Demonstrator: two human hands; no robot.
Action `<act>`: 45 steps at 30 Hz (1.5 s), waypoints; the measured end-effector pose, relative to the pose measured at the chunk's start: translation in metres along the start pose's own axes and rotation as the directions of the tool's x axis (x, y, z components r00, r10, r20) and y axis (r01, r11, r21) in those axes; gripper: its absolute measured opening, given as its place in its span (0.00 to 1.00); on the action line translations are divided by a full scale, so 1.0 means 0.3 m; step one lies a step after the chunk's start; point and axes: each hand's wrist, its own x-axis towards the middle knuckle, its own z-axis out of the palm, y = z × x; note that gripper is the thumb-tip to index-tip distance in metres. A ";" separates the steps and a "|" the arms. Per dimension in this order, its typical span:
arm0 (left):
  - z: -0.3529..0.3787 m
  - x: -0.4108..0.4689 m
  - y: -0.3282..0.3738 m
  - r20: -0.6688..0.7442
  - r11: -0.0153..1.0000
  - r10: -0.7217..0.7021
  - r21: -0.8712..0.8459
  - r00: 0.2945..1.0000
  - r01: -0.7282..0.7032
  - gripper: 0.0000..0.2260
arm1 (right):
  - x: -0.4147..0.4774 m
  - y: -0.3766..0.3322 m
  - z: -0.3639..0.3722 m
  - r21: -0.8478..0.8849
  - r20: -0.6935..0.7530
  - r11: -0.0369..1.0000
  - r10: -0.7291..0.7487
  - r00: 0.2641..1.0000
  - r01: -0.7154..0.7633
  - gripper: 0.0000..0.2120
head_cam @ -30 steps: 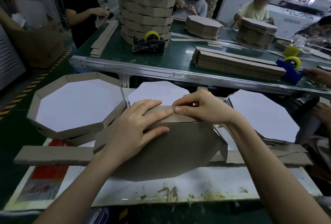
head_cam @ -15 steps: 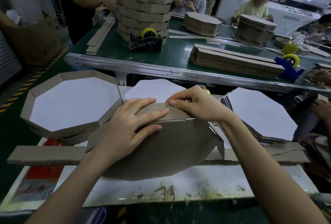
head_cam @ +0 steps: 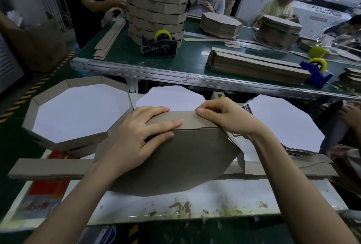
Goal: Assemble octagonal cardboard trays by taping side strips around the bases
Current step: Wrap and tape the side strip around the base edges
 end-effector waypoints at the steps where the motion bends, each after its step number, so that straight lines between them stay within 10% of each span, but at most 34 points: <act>1: 0.003 0.000 0.000 0.003 1.000 0.011 0.004 1.000 -0.011 0.16 | -0.002 0.001 0.000 0.012 0.000 1.000 0.007 1.000 -0.007 0.10; 45: 0.005 0.023 0.030 0.003 0.999 0.012 -0.036 1.000 -0.012 0.17 | -0.019 -0.008 -0.013 0.076 0.056 0.997 0.003 0.998 -0.007 0.07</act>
